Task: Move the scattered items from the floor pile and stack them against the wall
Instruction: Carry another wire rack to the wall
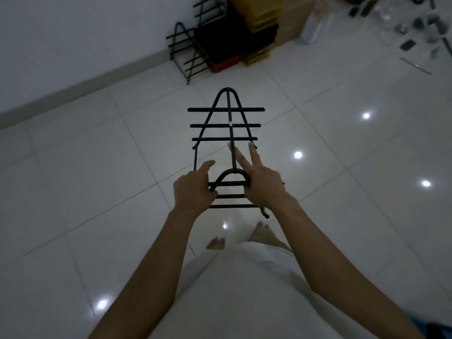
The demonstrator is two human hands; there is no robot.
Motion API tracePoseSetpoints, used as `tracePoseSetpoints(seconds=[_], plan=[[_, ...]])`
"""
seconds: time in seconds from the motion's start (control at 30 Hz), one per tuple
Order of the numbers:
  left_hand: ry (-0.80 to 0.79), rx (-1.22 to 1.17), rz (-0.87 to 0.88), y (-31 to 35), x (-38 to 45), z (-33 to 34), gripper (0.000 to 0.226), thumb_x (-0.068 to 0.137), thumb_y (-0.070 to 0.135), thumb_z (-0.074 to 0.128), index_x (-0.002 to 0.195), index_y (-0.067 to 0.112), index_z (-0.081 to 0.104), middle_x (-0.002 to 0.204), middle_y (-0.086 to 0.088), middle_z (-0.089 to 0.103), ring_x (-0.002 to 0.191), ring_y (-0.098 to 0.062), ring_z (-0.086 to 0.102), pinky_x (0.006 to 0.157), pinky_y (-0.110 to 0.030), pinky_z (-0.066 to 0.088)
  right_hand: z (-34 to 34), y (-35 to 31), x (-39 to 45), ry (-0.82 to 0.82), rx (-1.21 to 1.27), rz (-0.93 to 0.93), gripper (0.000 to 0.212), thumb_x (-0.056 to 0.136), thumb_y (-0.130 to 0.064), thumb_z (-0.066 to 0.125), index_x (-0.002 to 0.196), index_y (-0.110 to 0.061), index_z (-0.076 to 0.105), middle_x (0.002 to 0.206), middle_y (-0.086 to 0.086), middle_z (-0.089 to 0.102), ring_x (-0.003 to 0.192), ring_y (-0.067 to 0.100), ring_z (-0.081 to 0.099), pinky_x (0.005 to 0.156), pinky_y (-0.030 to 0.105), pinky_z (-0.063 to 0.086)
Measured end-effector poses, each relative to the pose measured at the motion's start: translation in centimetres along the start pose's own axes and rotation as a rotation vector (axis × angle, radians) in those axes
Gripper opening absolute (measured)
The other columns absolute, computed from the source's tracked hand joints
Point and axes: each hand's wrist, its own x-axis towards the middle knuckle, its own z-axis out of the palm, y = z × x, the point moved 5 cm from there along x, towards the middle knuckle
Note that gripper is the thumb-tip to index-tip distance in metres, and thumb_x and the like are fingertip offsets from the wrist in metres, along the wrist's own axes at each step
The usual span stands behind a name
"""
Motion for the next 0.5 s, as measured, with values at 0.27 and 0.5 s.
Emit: tracePoseSetpoints(seconds=[0.27, 0.5], plan=[[0.054, -0.063, -0.204, -2.8, 4.2, -0.9, 0.08, 0.069, 0.023, 0.07, 0.141, 0.035, 0.036, 0.08, 0.009, 0.065, 0.072, -0.015, 0.06, 0.056, -0.023, 0.035, -0.5, -0.9, 8.6, -0.114, -0.037, -0.199, 0.113, 0.082, -0.006, 0.056, 0.137, -0.057, -0.028, 0.162, 0.009, -0.016, 0.062, 0.023, 0.06, 0.056, 0.038, 0.056], [0.136, -0.075, -0.311, 0.1, 12.5, -2.3, 0.076, 0.075, 0.029, 0.07, 0.142, 0.034, 0.036, 0.081, 0.009, 0.064, 0.072, -0.014, 0.06, 0.053, -0.023, 0.03, -5.9, 2.5, 17.9, -0.133, -0.066, -0.36, 0.106, 0.083, -0.005, 0.054, 0.145, -0.051, -0.018, 0.162, 0.013, -0.009, 0.061, 0.024, 0.057, 0.053, 0.036, 0.052]])
